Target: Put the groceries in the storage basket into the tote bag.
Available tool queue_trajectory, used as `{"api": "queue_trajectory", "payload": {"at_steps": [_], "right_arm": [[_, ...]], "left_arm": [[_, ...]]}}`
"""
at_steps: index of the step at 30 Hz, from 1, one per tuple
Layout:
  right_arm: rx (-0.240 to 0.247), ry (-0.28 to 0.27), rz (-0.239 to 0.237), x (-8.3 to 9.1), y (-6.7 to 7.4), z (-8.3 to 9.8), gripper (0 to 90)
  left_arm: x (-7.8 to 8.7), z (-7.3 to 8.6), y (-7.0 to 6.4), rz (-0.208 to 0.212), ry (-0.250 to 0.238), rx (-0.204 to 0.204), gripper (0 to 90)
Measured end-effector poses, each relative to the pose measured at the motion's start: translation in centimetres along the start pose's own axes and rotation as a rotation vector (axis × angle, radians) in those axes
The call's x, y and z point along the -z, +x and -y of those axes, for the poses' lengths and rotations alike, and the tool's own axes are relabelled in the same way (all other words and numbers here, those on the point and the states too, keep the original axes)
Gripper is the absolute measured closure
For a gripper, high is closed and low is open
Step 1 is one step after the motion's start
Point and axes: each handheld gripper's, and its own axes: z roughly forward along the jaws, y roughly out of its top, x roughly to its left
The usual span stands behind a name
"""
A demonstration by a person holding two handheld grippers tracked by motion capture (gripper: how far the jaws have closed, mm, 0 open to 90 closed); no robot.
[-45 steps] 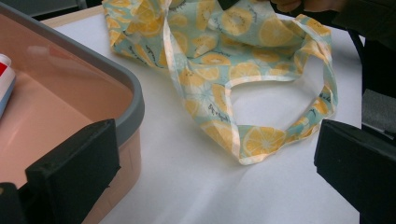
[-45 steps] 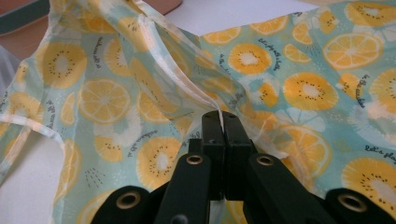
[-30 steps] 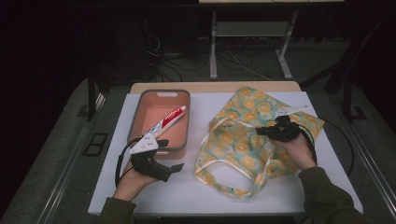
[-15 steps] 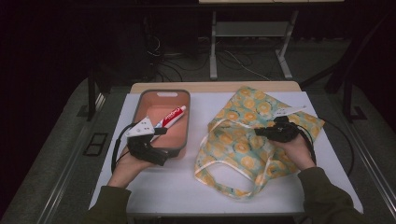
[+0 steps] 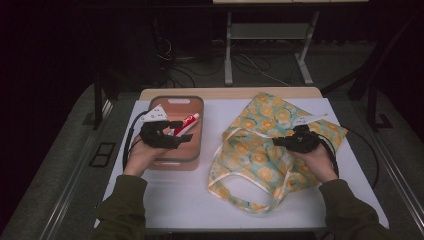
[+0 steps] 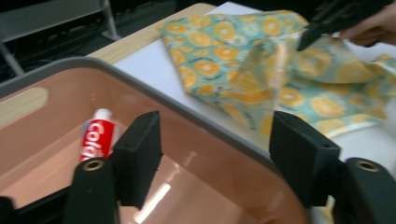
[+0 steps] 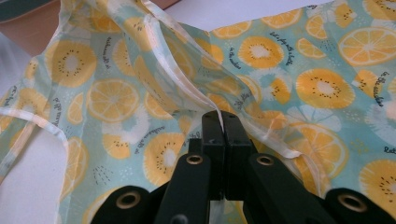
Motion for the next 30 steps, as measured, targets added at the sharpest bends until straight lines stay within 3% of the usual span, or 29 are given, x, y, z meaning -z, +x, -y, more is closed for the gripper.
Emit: {"api": "queue_trajectory", "payload": {"at_steps": [4, 7, 14, 21, 23, 30], "right_arm": [[0.001, 0.0, 0.0, 0.0, 0.0, 0.0, 89.2], [0.002, 0.001, -0.002, 0.0, 0.1, 0.0, 89.2], [0.005, 0.0, -0.004, 0.0, 0.1, 0.0, 89.3], [0.007, -0.002, -0.009, 0.0, 0.1, 0.0, 89.2], [0.008, -0.002, -0.009, 0.0, 0.2, 0.0, 89.2], [0.011, -0.007, -0.011, 0.1, 0.2, 0.0, 89.2]], "left_arm": [[-1.0, 0.1, 1.2, -0.053, 0.03, 0.029, 40.5], [-1.6, 0.3, 2.1, -0.067, 0.033, 0.061, 45.1], [-2.8, 0.4, 3.7, -0.125, 0.089, 0.089, 44.8], [-4.3, 0.9, 5.0, -0.147, 0.15, 0.115, 44.2], [-4.7, 1.2, 5.3, -0.151, 0.164, 0.139, 44.1], [-5.8, 2.0, 5.7, -0.203, 0.3, 0.159, 45.1]]}}
